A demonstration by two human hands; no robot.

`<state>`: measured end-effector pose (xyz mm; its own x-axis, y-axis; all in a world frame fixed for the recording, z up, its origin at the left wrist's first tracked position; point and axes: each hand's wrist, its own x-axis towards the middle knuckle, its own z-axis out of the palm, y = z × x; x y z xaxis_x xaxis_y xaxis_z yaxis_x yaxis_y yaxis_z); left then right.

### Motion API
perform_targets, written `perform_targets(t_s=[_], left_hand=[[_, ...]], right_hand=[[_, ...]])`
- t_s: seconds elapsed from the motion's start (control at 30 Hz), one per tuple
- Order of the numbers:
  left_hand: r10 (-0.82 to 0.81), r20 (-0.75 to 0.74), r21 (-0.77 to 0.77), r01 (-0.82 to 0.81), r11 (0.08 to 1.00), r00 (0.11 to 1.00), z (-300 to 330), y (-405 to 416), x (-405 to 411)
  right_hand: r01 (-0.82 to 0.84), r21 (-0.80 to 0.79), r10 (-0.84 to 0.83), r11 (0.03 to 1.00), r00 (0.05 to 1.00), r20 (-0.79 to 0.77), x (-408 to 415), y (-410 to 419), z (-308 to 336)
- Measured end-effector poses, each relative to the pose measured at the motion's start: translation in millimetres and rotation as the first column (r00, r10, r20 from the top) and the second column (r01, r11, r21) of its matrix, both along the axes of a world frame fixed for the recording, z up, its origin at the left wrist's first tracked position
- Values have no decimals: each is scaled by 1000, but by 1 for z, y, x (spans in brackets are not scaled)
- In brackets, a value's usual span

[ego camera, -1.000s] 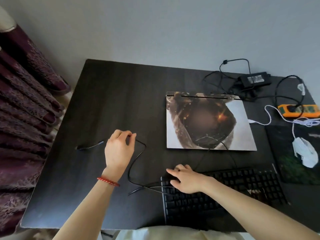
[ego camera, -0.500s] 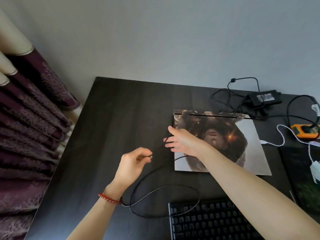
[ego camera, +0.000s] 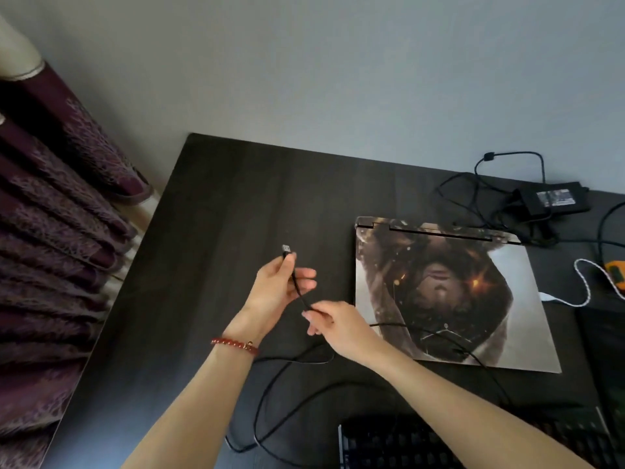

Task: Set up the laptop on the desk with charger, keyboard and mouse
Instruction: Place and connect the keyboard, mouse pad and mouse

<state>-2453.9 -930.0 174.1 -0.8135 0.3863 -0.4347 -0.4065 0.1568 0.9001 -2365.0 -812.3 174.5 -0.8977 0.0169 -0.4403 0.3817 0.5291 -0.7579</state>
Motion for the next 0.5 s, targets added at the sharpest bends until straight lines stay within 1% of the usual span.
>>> perform_targets(t_s=[0.07, 0.1, 0.13, 0.17, 0.2, 0.23, 0.27, 0.3, 0.33, 0.43, 0.5], left_hand=[[-27, -110, -148, 11, 989, 994, -11, 20, -5], [-85, -153, -240, 47, 970, 985, -16, 28, -8], [-157, -160, -312, 101, 945, 974, -22, 36, -10], [-249, -189, -411, 154, 899, 950, -29, 42, -10], [-326, -199, -490, 194, 850, 924, -36, 47, -9], [-385, -208, -539, 223, 812, 899, -45, 52, -7], [-401, -213, -549, 230, 803, 891, -49, 54, -2], [-392, -212, -539, 228, 811, 895, -50, 54, 1], [-378, -197, -515, 233, 825, 905, -64, 63, 0], [-370, -250, -479, 218, 850, 895, -72, 67, 6], [-372, -301, -473, 201, 858, 878, -74, 69, 7]], right_hand=[[3, 54, -4, 999, 1000, 6, 2, 11, -8], [30, 127, -29, 991, 999, -16, 2, 20, -12], [70, 229, -59, 971, 997, -52, 1, 31, -16], [102, 356, -76, 929, 993, -87, -1, 44, -21], [125, 485, -82, 866, 991, -108, -2, 57, -26], [141, 583, -91, 800, 989, -113, -2, 70, -32], [134, 646, -86, 752, 991, -105, 0, 80, -35], [95, 689, -59, 719, 995, -76, 1, 86, -36], [47, 712, -44, 700, 999, -22, -1, 96, -47], [-52, 737, 28, 674, 999, 44, 8, 99, -57], [-48, 746, 38, 664, 999, 31, 10, 97, -61]])
